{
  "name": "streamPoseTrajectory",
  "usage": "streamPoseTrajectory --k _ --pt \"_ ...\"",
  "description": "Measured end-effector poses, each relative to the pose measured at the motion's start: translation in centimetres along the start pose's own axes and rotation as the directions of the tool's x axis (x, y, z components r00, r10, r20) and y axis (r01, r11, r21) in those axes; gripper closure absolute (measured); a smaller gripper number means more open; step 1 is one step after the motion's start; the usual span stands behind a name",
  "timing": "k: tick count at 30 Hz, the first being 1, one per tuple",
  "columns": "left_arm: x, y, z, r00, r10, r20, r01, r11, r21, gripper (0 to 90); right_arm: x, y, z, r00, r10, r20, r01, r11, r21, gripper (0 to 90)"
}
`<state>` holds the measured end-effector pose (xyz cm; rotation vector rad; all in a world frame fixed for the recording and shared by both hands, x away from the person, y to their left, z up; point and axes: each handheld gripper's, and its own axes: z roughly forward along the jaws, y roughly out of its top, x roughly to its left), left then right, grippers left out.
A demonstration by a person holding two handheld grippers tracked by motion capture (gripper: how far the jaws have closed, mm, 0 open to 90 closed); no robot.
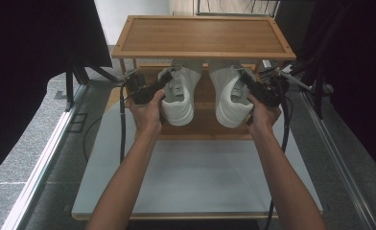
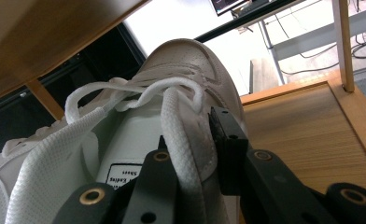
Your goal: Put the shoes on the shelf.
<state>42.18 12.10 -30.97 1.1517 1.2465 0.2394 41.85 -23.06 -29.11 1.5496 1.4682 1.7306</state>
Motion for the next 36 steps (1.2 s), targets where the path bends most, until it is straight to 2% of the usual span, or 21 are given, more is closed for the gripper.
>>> streamPoseTrajectory --k 7,9,10,14,15,16,17,19,20,22,23,24,27,28,29,30,31,32,33,34,36 --pt "-0.4 -0.1 1.4 0.9999 -0.009 -0.005 0.009 0.9999 0.01 80.0 0.1 -0.2 1.3 0.9996 0.014 0.025 -0.014 1.0 -0.005 80.1" --pt "-0.5 -0.2 1.9 0.9989 -0.043 -0.021 0.042 0.999 -0.017 79.7 0.3 -0.3 1.6 0.9977 0.044 0.051 -0.044 0.999 -0.013 79.7" --pt "-0.6 -0.2 2.0 0.9986 -0.045 -0.028 0.045 0.9989 -0.016 79.5 0.5 -0.3 1.7 0.9971 0.05 0.057 -0.049 0.999 -0.018 79.6" --pt "-0.7 -0.1 2.3 0.9981 -0.047 -0.04 0.046 0.9986 -0.027 79.4 0.8 0.0 2.1 0.9982 0.012 0.059 -0.011 1.0 -0.02 79.6" --pt "-0.6 0.0 2.3 0.9984 -0.038 -0.041 0.037 0.9992 -0.011 79.3 0.8 0.0 2.1 0.9981 0.012 0.061 -0.01 1.0 -0.021 79.6" --pt "-1.3 0.1 3.0 0.9874 -0.158 -0.008 0.156 0.982 -0.106 79.3 0.7 0.1 2.2 0.9981 0.012 0.061 -0.011 1.0 -0.019 79.5" --pt "-0.8 0.1 2.7 0.9954 -0.088 -0.037 0.087 0.9955 -0.037 79.2 0.7 0.1 2.2 0.9981 0.012 0.061 -0.012 1.0 -0.014 79.4" --pt "-0.7 0.1 2.7 0.9947 -0.092 -0.046 0.091 0.9952 -0.036 79.1 0.6 0.2 2.3 0.998 0.007 0.063 -0.006 1.0 -0.008 79.3" --pt "-1.4 0.2 3.4 0.9862 -0.164 -0.026 0.16 0.9821 -0.099 79.0 0.6 0.1 2.4 0.998 0.011 0.062 -0.01 1.0 -0.011 79.1" --pt "-1.1 0.0 3.3 0.9925 -0.112 -0.051 0.109 0.9927 -0.051 78.2 0.6 0.1 2.6 0.9978 0.011 0.065 -0.01 1.0 -0.01 78.6" --pt "-1.1 0.0 3.3 0.9925 -0.112 -0.051 0.109 0.9927 -0.051 77.7 0.7 0.1 2.7 0.9978 0.011 0.065 -0.011 1.0 -0.004 78.4" --pt "-1.2 -0.2 3.7 0.9899 -0.134 -0.047 0.131 0.9898 -0.056 77.0 0.7 0.1 2.9 0.9976 0.011 0.069 -0.011 1.0 0.0 78.1" --pt "-1.3 -0.3 3.9 0.9918 -0.116 -0.054 0.114 0.9927 -0.042 73.8 0.7 0.0 3.3 0.9973 0.024 0.07 -0.024 1.0 0.0 76.2" --pt "-1.4 -0.4 4.1 0.9917 -0.123 -0.037 0.122 0.9918 -0.038 72.3 0.9 0.0 3.4 0.9971 0.025 0.072 -0.025 1.0 -0.001 75.4" --pt "-1.1 -0.4 4.0 0.9958 -0.087 -0.029 0.087 0.9962 0.007 70.4 1.0 0.0 3.5 0.9968 0.019 0.078 -0.019 1.0 0.001 74.1" --pt "-1.2 -0.3 4.2 0.995 -0.096 -0.028 0.097 0.9952 0.017 67.3 1.1 -0.1 3.7 0.9971 0.019 0.074 -0.019 1.0 -0.001 71.6" --pt "-1.1 -0.3 4.4 0.9967 -0.079 -0.018 0.08 0.9963 0.033 62.8 1.2 -0.1 3.8 0.9979 0.025 0.059 -0.026 1.0 0.011 68.3" --pt "-1.0 -0.2 4.6 0.9942 -0.103 0.03 0.103 0.9943 0.028 55.0 1.2 -0.2 4.0 0.9985 0.022 0.049 -0.023 1.0 0.013 66.4" --pt "-0.9 -0.1 4.5 0.9904 -0.126 0.056 0.125 0.9918 0.024 50.0 1.2 -0.2 4.1 0.999 0.023 0.039 -0.024 1.0 0.01 62.0" --pt "-0.9 0.1 4.4 0.9885 -0.138 0.062 0.137 0.9904 0.022 48.6 1.1 -0.2 4.1 0.9994 0.021 0.026 -0.022 1.0 0.013 58.2" --pt "-0.9 0.1 4.1 0.9918 -0.11 0.066 0.108 0.9937 0.028 44.7 1.0 -0.2 4.0 0.9995 0.032 -0.002 -0.032 0.999 -0.003 51.2"
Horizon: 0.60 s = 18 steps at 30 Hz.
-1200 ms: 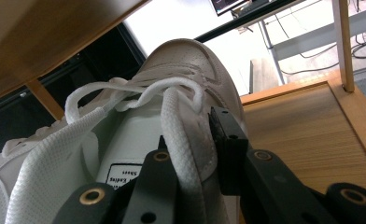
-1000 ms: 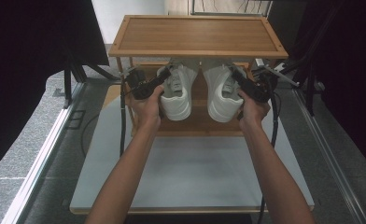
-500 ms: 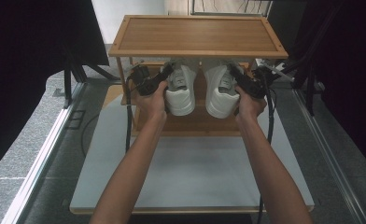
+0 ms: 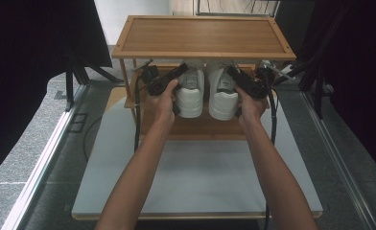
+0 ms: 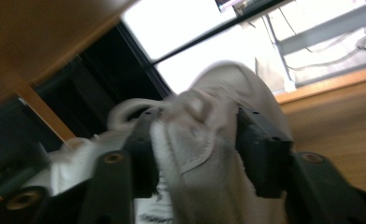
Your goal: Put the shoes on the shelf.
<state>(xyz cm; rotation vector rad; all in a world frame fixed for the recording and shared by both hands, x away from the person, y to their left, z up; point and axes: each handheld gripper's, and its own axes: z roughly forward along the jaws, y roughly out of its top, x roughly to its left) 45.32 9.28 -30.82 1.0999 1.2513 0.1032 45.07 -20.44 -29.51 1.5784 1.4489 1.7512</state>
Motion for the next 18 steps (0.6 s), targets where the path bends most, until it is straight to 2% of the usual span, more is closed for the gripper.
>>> streamPoseTrajectory --k 2,3,5,6,7,9,10,12,14,18 --pt "0.0 -0.1 -0.4 0.9999 0.013 -0.005 -0.013 0.9999 0.002 44.3 -0.2 0.2 -0.5 0.9976 0.044 -0.053 -0.046 0.998 -0.034 50.2" --pt "-0.1 -0.1 -0.5 0.9999 -0.014 0.005 0.014 0.9997 -0.022 44.3 -0.1 0.4 -0.8 0.996 0.061 -0.065 -0.064 0.997 -0.036 49.2" --pt "-0.2 -0.1 -1.2 0.9998 -0.009 0.016 0.01 0.9992 -0.039 45.2 0.1 0.5 -1.2 0.9982 0.016 -0.058 -0.019 0.999 -0.042 49.2" --pt "-0.2 -0.1 -1.5 0.9998 0.01 0.015 -0.009 0.9994 -0.032 46.5 0.3 0.6 -1.8 0.9984 0.0 -0.056 -0.002 0.999 -0.041 49.3" --pt "-0.1 -0.1 -2.1 0.9986 0.051 0.011 -0.051 0.9986 -0.011 47.8 0.4 0.6 -2.1 0.9981 -0.012 -0.061 0.009 0.999 -0.044 49.7" --pt "-0.4 -0.1 -3.1 0.9974 0.068 0.022 -0.068 0.9976 -0.011 53.0 0.5 0.6 -2.9 0.9971 -0.034 -0.068 0.032 0.999 -0.044 51.2" --pt "-0.5 -0.1 -3.5 0.9947 0.096 0.036 -0.096 0.9953 -0.01 55.3 0.6 0.6 -3.3 0.9964 -0.046 -0.072 0.043 0.998 -0.042 52.1" --pt "-1.0 -0.1 -4.7 0.9927 0.116 0.033 -0.115 0.9933 -0.01 62.1 0.7 0.6 -4.2 0.994 -0.067 -0.086 0.064 0.997 -0.039 55.5" --pt "-1.4 -0.1 -5.7 0.9877 0.15 0.046 -0.15 0.9887 0.004 69.0 0.7 0.4 -5.1 0.99 -0.099 -0.101 0.097 0.995 -0.024 61.4" --pt "-2.3 -0.5 -7.7 0.9674 0.249 0.044 -0.251 0.9674 0.034 78.6 0.9 -0.3 -6.9 0.9756 -0.184 -0.12 0.187 0.982 0.012 77.3"
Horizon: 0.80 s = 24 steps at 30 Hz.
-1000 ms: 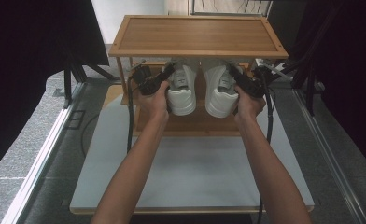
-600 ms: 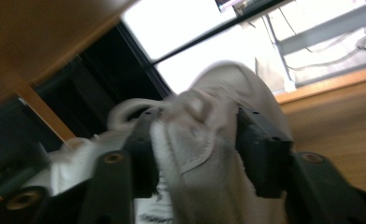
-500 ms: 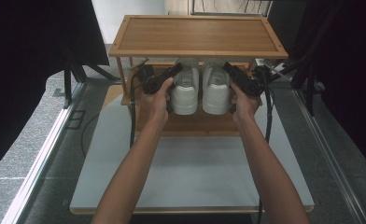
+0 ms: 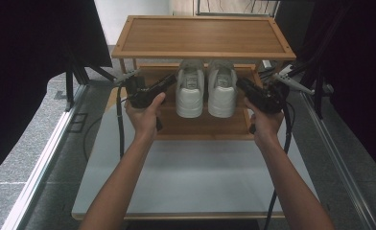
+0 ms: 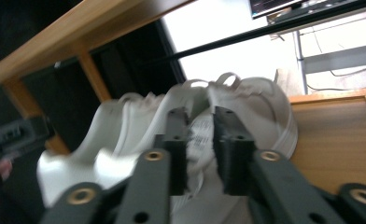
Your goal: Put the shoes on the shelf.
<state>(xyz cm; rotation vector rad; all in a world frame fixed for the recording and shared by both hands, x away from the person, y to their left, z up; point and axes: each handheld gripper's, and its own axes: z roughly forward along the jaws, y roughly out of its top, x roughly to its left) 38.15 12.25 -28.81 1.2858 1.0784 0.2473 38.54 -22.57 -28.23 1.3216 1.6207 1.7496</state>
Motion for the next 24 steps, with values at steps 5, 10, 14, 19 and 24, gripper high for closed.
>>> streamPoseTrajectory --k 5,10,14,19,24 --pt "-0.7 -1.3 -1.8 0.9975 0.069 0.016 -0.07 0.9963 0.049 85.2 0.8 -1.0 -1.6 0.9963 -0.082 -0.027 0.083 0.996 0.026 87.1" --pt "-0.9 -2.7 -2.3 0.9947 0.093 0.042 -0.097 0.9912 0.09 88.6 2.0 -1.9 -2.2 0.9879 -0.134 -0.077 0.139 0.989 0.056 89.5" --pt "-1.3 -3.7 -1.8 0.9914 0.125 0.039 -0.129 0.9835 0.127 89.9 3.3 -3.1 -1.6 0.9748 -0.199 -0.101 0.21 0.972 0.108 89.7" --pt "-1.4 -4.5 -0.8 0.9898 0.138 0.035 -0.142 0.9775 0.156 90.0 3.9 -3.8 -0.7 0.9697 -0.212 -0.121 0.228 0.964 0.139 89.8" --pt "-1.7 -4.8 -0.4 0.9895 0.142 0.022 -0.144 0.9786 0.147 90.0 4.3 -4.0 -0.2 0.9634 -0.237 -0.126 0.255 0.954 0.155 89.7"
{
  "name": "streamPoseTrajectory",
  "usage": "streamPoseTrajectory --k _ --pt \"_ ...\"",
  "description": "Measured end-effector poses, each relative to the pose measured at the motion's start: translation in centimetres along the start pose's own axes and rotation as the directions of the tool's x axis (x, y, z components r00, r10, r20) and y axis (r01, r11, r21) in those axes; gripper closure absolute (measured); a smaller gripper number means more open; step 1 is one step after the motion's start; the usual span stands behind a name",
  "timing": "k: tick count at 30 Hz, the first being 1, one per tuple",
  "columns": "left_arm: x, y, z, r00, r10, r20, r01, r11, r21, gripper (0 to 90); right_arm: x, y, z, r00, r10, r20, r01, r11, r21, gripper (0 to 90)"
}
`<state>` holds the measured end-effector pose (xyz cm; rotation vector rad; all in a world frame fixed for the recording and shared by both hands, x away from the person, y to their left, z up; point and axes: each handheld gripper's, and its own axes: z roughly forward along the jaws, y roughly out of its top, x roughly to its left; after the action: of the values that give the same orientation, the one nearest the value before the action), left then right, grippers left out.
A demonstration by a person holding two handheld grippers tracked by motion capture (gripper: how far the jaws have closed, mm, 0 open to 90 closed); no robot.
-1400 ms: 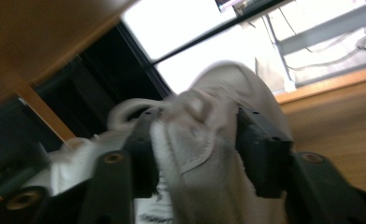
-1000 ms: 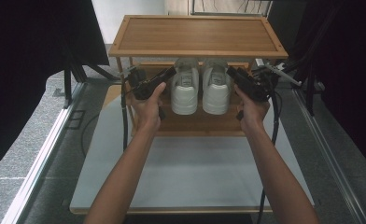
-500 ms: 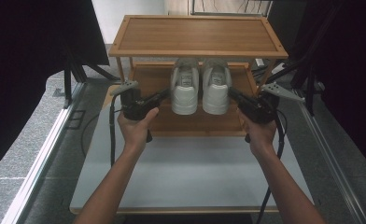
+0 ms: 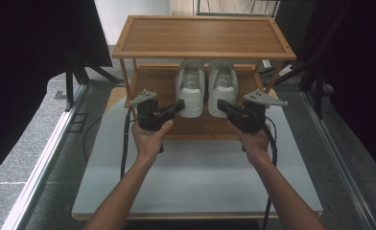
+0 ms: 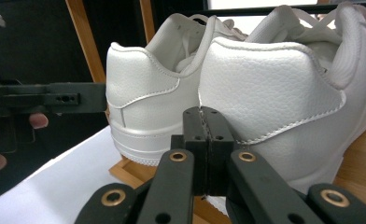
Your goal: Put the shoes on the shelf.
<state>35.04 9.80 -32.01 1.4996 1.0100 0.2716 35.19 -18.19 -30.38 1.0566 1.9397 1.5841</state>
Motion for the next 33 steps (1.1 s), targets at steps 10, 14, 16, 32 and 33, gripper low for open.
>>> streamPoseTrajectory --k 10,14,16,32,33 --pt "-0.4 0.0 0.6 0.9994 0.027 -0.019 -0.027 0.9995 -0.016 89.8 0.1 -0.1 0.1 0.9999 0.007 0.007 -0.007 1.0 -0.012 89.8" --pt "-1.0 0.2 1.2 0.9989 0.045 -0.016 -0.045 0.999 -0.003 89.8 -0.1 -0.1 0.0 0.9997 0.023 -0.007 -0.023 1.0 -0.013 89.8" --pt "-1.3 0.2 1.3 0.9973 0.067 -0.027 -0.068 0.9977 -0.002 89.7 -0.2 -0.1 0.0 0.9996 0.028 -0.01 -0.028 1.0 -0.012 89.7" --pt "-0.7 0.0 1.2 0.9995 0.032 -0.001 -0.032 0.9993 -0.019 89.7 -0.4 -0.1 0.2 0.9994 0.025 -0.025 -0.024 1.0 0.01 89.8" --pt "-0.6 -0.1 1.2 0.9996 0.03 0.002 -0.03 0.9994 -0.02 89.6 -0.4 -0.1 0.2 0.9993 0.026 -0.025 -0.026 1.0 0.007 89.8"
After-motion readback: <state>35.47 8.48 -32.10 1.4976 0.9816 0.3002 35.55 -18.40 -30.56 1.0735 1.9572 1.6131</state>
